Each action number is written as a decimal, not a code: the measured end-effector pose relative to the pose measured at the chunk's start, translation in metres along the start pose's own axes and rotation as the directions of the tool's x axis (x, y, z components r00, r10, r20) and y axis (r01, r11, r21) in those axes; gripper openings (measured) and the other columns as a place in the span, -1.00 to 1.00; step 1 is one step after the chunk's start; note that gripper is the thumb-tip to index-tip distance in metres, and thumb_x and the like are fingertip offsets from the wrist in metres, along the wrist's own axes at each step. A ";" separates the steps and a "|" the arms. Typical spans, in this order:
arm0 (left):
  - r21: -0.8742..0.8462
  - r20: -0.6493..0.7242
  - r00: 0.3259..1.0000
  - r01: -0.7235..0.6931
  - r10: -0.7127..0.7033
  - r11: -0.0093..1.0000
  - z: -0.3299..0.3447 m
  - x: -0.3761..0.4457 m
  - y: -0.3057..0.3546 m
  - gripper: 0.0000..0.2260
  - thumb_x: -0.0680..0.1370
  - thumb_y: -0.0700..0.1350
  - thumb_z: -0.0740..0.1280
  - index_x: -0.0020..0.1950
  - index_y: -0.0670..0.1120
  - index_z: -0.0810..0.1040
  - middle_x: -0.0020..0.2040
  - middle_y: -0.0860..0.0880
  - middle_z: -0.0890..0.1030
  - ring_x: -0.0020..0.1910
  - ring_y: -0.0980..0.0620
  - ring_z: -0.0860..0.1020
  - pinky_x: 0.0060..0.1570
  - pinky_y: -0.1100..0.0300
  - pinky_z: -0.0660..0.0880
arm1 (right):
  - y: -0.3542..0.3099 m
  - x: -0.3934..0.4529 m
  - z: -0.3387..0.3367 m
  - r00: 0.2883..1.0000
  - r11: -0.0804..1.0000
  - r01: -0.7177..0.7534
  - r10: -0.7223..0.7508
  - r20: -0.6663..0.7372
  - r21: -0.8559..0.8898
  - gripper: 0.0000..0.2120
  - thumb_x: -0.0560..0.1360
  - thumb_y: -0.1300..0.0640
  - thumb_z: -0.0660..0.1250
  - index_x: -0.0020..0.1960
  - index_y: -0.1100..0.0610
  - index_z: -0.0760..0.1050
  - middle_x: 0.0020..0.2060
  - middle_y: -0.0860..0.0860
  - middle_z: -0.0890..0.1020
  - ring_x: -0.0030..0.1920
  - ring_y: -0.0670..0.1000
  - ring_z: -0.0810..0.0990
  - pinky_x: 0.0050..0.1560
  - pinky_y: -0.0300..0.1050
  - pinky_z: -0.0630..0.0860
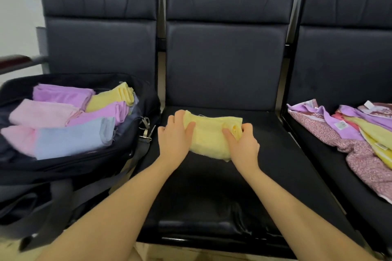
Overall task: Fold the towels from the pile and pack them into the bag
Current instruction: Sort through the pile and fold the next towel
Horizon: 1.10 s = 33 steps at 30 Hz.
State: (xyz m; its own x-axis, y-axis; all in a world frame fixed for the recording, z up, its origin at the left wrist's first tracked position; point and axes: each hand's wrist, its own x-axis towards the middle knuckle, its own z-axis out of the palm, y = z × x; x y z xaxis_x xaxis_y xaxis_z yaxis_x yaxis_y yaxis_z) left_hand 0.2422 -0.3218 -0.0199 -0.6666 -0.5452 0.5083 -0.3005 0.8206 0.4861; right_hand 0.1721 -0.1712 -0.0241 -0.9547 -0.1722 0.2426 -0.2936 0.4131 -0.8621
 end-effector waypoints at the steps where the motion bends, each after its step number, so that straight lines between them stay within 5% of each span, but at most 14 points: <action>1: -0.019 -0.024 1.000 0.002 -0.002 1.000 -0.013 0.001 -0.004 -0.65 0.62 0.02 0.20 0.37 -0.07 0.34 0.17 -0.05 0.50 0.10 -0.07 0.48 0.12 0.08 0.27 | -0.010 -0.003 0.003 1.000 0.999 0.008 -0.009 0.017 0.031 -0.73 0.54 -0.07 0.30 0.04 0.08 0.29 -0.24 -0.18 0.46 -0.21 -0.16 0.41 0.28 0.13 0.36; 8: -0.098 -0.138 0.988 0.051 -0.064 0.994 -0.090 0.020 -0.053 -0.62 0.62 -0.01 0.19 0.40 -0.12 0.33 0.31 -0.11 0.46 0.25 -0.13 0.43 0.24 0.00 0.28 | -0.095 -0.016 0.048 0.990 0.981 0.094 -0.110 0.085 0.169 -0.74 0.55 -0.07 0.30 0.05 0.07 0.31 -0.22 -0.19 0.47 -0.15 -0.17 0.40 0.32 0.05 0.28; 17: -0.016 -0.202 0.973 0.108 -0.109 0.994 -0.144 0.084 -0.170 -0.68 0.62 -0.03 0.19 0.34 -0.10 0.34 0.24 -0.05 0.46 0.19 -0.09 0.42 0.09 0.07 0.19 | -0.182 -0.003 0.162 0.959 0.952 0.205 -0.242 0.149 0.227 -0.73 0.56 -0.06 0.28 0.01 0.11 0.29 -0.29 -0.16 0.47 -0.23 -0.18 0.37 0.17 -0.09 0.15; 20: -0.017 -0.239 0.963 0.123 -0.123 0.992 -0.149 0.107 -0.204 -0.68 0.63 -0.05 0.18 0.35 -0.12 0.33 0.25 -0.07 0.44 0.17 -0.10 0.40 0.04 0.10 0.15 | -0.199 0.009 0.201 0.943 0.930 0.249 -0.296 0.153 0.269 -0.72 0.56 -0.06 0.28 0.00 0.13 0.30 -0.30 -0.14 0.44 -0.13 -0.12 0.35 0.17 -0.05 0.22; 25: -0.107 -0.257 0.950 0.157 -0.180 0.982 -0.142 0.134 -0.252 -0.68 0.64 -0.05 0.17 0.36 -0.14 0.33 0.26 -0.07 0.44 0.14 -0.08 0.36 0.11 0.07 0.20 | -0.207 0.028 0.260 0.909 0.898 0.347 -0.393 0.138 0.269 -0.73 0.54 -0.04 0.32 -0.12 0.02 0.25 -0.34 -0.13 0.42 -0.26 -0.13 0.40 0.23 0.19 0.35; 30: 0.072 -0.003 0.943 0.333 -0.333 0.940 -0.117 0.137 -0.300 -0.67 0.64 0.02 0.14 0.31 -0.15 0.34 0.23 -0.13 0.49 0.14 -0.18 0.43 0.15 -0.02 0.26 | -0.181 0.028 0.295 0.897 0.932 0.363 -0.347 0.273 -0.009 -0.72 0.55 -0.09 0.28 0.01 0.07 0.27 -0.19 -0.02 0.55 -0.08 0.06 0.54 0.09 -0.08 0.14; 33: 0.256 0.080 0.913 0.369 -0.400 0.893 -0.107 0.133 -0.316 -0.64 0.62 0.06 0.17 0.29 -0.15 0.33 0.22 -0.19 0.48 0.19 -0.20 0.43 0.17 -0.04 0.24 | -0.170 0.022 0.301 0.888 0.820 0.453 -0.383 0.254 -0.349 -0.58 0.52 -0.19 0.25 0.18 0.10 0.32 0.03 -0.01 0.52 0.05 0.05 0.48 0.05 -0.05 0.11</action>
State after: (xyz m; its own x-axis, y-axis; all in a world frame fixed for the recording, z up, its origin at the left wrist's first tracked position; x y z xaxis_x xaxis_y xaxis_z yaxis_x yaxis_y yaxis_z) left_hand 0.3219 -0.6717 -0.0298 -0.5427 -0.8126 0.2124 -0.6895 0.5754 0.4399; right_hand 0.2160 -0.5142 -0.0057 -0.7234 -0.5385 0.4322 -0.6904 0.5728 -0.4418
